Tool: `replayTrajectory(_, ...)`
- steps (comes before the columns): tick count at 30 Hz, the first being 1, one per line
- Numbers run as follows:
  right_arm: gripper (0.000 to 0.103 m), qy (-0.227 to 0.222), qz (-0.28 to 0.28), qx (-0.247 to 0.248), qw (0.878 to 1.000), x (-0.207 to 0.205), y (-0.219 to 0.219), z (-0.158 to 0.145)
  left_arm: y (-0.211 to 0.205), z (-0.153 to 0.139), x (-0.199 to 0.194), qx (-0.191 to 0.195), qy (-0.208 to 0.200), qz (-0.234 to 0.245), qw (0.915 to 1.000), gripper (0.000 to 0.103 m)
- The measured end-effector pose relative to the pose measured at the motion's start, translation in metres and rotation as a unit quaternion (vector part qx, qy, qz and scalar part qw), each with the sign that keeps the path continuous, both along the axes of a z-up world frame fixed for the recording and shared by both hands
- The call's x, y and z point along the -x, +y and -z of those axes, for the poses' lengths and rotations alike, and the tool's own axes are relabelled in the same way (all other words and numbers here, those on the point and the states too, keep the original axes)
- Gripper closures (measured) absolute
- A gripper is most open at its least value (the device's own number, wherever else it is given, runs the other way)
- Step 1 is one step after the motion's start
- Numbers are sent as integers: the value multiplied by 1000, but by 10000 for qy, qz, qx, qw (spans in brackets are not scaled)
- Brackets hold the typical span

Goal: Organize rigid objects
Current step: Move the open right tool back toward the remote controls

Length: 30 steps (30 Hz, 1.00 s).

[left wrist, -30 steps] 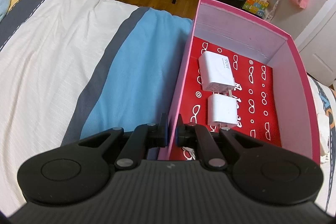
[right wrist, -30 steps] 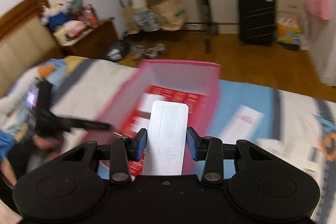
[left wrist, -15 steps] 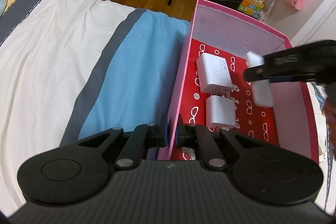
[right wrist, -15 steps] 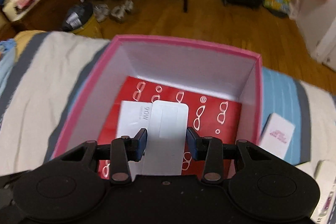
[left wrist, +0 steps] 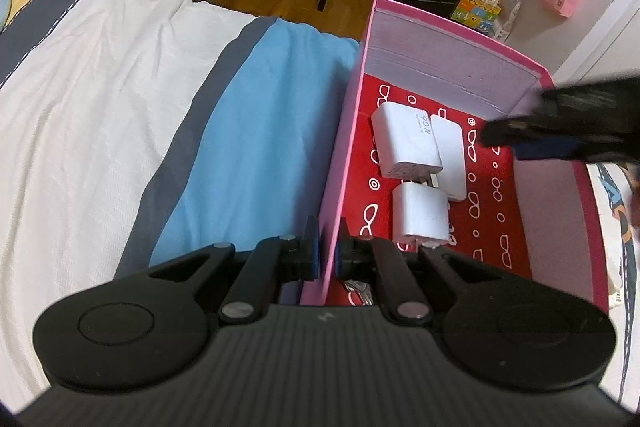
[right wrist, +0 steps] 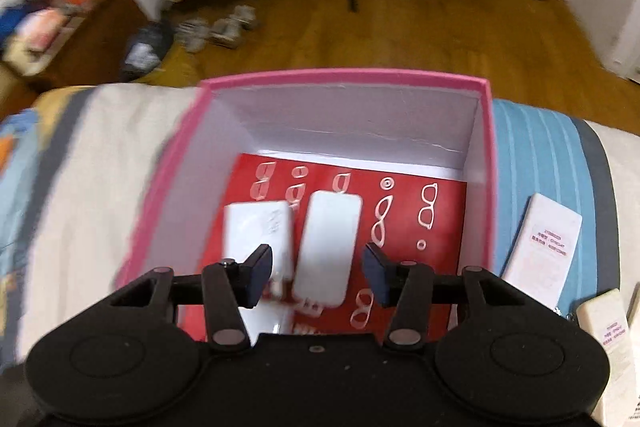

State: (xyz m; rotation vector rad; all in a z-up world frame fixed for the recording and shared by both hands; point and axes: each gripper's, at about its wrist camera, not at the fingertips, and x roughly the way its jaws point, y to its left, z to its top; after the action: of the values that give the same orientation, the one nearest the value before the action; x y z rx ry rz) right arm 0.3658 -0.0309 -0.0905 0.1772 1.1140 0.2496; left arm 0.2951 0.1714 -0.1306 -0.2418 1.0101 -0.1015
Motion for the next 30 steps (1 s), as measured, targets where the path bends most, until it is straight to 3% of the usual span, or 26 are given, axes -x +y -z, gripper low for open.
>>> replayTrajectory(3,48,-298,-460,-221,9983,32,-18,-25,-1,0,-1,-4,25,-15,10000,97)
replayTrajectory(8,48,-761,-998,-51,9921,82,-53,-59,-2,0,-2,-49,57,-52,10000,97)
replayTrajectory(16,45,-1506,-1300,564,9784,148,-118,-65,-9,-1,0,-301,46,-27,9995,97)
replayTrajectory(20,45,-1329,-1231,833,9799,158,-144,-49,-9,-2,0,-313,49,-29,9995,97)
replayTrajectory(25,45,-771,-874,580,9915,145,-179,-18,-11,-2,1,-416,49,-8,9991,97)
replayTrajectory(30,45,-306,-627,690,9952,123,-199,16,-12,-1,-1,-459,110,-9,9989,97)
